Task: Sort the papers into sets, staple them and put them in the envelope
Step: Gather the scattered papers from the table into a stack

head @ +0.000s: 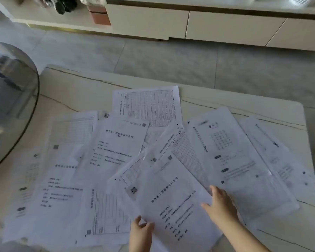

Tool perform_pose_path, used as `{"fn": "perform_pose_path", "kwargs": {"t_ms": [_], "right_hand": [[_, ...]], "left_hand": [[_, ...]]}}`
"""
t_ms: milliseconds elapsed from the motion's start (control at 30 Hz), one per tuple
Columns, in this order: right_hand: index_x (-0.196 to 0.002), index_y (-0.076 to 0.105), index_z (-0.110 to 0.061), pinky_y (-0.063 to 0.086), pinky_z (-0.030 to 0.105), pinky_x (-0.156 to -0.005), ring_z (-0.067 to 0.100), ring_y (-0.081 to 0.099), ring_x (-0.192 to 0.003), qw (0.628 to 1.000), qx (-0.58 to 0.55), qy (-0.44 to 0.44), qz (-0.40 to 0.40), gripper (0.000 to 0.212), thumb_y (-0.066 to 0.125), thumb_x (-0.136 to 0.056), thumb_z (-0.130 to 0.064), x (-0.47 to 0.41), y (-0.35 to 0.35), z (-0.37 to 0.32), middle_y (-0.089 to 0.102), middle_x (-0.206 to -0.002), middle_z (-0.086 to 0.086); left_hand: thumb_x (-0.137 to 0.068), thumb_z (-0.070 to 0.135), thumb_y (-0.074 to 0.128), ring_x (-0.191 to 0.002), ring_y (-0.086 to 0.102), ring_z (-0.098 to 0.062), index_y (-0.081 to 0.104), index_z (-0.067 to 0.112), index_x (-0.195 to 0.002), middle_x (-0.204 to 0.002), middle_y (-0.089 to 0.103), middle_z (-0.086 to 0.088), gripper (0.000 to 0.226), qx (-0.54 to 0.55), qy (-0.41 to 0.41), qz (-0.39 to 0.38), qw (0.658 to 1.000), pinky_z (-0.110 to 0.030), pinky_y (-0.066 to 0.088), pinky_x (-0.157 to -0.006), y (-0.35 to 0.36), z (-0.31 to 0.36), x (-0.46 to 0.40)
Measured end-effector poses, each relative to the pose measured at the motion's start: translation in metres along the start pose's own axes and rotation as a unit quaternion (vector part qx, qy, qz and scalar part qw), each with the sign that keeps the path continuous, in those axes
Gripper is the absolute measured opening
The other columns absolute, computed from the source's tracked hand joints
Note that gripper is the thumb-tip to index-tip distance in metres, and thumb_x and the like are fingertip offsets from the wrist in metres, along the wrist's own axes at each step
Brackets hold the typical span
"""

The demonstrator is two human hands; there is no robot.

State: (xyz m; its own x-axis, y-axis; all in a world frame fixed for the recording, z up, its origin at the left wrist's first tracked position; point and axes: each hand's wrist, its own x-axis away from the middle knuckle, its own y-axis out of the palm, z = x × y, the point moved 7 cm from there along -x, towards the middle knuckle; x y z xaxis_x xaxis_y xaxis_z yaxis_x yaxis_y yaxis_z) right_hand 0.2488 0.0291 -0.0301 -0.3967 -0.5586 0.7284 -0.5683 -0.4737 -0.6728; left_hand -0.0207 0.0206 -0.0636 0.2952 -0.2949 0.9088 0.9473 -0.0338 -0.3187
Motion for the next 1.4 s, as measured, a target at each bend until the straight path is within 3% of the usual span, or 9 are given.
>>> {"fn": "perform_pose_path", "kwargs": {"t_ms": [300,467,600,767,933,1000,1067,1267,1400], "right_hand": [[-0.095,0.043,-0.016,0.040,0.029,-0.070,0.025,0.056,-0.091,0.998,-0.030,-0.039,0.027,0.004,0.046,-0.095,-0.019,-0.009,0.001,-0.005,0.055,-0.092,-0.001],[-0.075,0.038,-0.015,0.036,0.032,-0.070,0.023,0.044,-0.079,0.992,-0.027,-0.061,0.105,0.026,0.042,-0.100,-0.022,-0.019,-0.039,-0.007,0.043,-0.075,-0.003],[-0.095,0.047,-0.013,0.035,0.034,-0.066,0.028,0.049,-0.078,0.976,-0.150,-0.038,0.156,0.005,0.049,-0.096,-0.017,-0.044,-0.082,0.004,0.057,-0.085,0.012],[-0.062,0.025,-0.016,0.023,0.032,-0.053,0.024,0.031,-0.061,0.960,-0.173,-0.025,0.221,0.041,0.053,-0.090,-0.011,-0.080,-0.127,0.034,0.035,-0.059,0.000],[-0.064,0.040,-0.010,0.034,0.032,-0.060,0.027,0.042,-0.074,0.967,-0.144,-0.012,0.211,0.027,0.056,-0.086,-0.008,-0.109,-0.149,0.068,0.047,-0.082,0.007],[-0.086,0.059,-0.005,0.044,0.035,-0.073,0.031,0.050,-0.092,0.972,-0.134,-0.001,0.192,0.008,0.059,-0.086,-0.012,-0.119,-0.152,0.082,0.052,-0.108,0.013],[-0.102,0.064,-0.006,0.045,0.034,-0.082,0.032,0.051,-0.105,0.973,-0.153,0.009,0.171,0.018,0.063,-0.086,-0.015,-0.127,-0.152,0.094,0.049,-0.122,0.012],[-0.098,0.058,-0.015,0.048,0.032,-0.069,0.031,0.054,-0.092,0.964,-0.217,0.025,0.149,0.020,0.064,-0.079,-0.012,-0.136,-0.132,0.109,0.053,-0.109,0.013],[-0.107,0.060,-0.017,0.040,0.030,-0.074,0.031,0.043,-0.109,0.972,-0.113,0.053,0.197,0.024,0.063,-0.083,-0.017,-0.135,-0.132,0.116,0.049,-0.121,0.007]], "left_hand": [[-0.083,-0.001,0.068,-0.062,0.053,-0.025,0.053,-0.004,-0.099,-0.086,0.059,-0.022,0.022,0.049,-0.008,-0.029,0.998,-0.031,0.047,-0.059,0.022,0.000,0.009],[-0.089,0.003,0.061,-0.073,0.061,-0.028,0.059,-0.002,-0.083,-0.081,0.066,-0.018,0.009,0.057,0.039,-0.041,0.997,-0.032,0.050,-0.065,0.037,0.032,0.024],[-0.093,0.005,0.057,-0.084,0.065,-0.030,0.060,-0.003,-0.089,-0.093,0.068,-0.019,0.009,0.085,0.055,-0.082,0.991,-0.033,0.053,-0.070,0.068,0.073,0.035],[-0.095,0.006,0.053,-0.085,0.064,-0.027,0.059,0.000,-0.091,-0.094,0.068,-0.016,0.010,0.072,0.091,-0.113,0.987,-0.032,0.052,-0.075,0.122,0.119,0.043],[-0.095,0.007,0.053,-0.085,0.056,-0.025,0.057,0.006,-0.083,-0.090,0.062,-0.012,0.012,0.049,0.094,-0.116,0.988,-0.035,0.046,-0.080,0.170,0.135,0.040],[-0.094,0.007,0.053,-0.083,0.056,-0.023,0.057,0.006,-0.084,-0.090,0.062,-0.012,0.011,0.040,0.104,-0.109,0.988,-0.035,0.044,-0.080,0.183,0.139,0.041],[-0.093,0.004,0.053,-0.080,0.056,-0.021,0.058,0.006,-0.081,-0.087,0.062,-0.011,0.013,0.044,0.112,-0.101,0.987,-0.034,0.043,-0.078,0.193,0.141,0.043],[-0.088,-0.002,0.058,-0.078,0.059,-0.025,0.058,0.005,-0.091,-0.089,0.064,-0.012,0.008,0.054,0.109,-0.084,0.989,-0.032,0.048,-0.072,0.209,0.139,0.042],[-0.088,-0.002,0.057,-0.068,0.053,-0.018,0.060,0.002,-0.099,-0.086,0.062,-0.009,0.012,0.018,0.130,-0.054,0.990,-0.027,0.043,-0.061,0.214,0.140,0.044]]}}
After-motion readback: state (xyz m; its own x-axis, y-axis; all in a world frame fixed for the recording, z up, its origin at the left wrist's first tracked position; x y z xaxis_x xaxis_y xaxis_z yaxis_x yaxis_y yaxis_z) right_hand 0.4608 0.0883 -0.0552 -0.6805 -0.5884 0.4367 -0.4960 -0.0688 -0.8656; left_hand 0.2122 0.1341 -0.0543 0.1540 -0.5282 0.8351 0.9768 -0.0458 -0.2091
